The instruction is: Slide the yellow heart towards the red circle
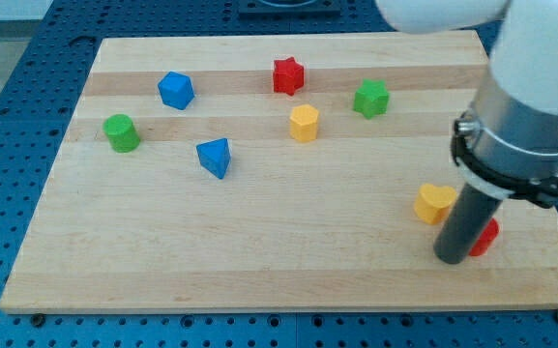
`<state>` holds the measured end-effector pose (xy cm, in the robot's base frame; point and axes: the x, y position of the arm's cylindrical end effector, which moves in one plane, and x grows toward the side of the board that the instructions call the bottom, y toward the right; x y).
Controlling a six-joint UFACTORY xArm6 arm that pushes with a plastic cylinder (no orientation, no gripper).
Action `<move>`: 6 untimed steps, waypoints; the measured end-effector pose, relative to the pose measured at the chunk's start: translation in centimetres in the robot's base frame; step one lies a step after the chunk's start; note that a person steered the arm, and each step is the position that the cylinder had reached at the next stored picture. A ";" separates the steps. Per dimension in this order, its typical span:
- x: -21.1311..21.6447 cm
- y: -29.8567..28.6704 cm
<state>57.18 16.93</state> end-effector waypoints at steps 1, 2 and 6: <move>-0.1 -2.4; -2.7 -7.2; -6.8 -2.7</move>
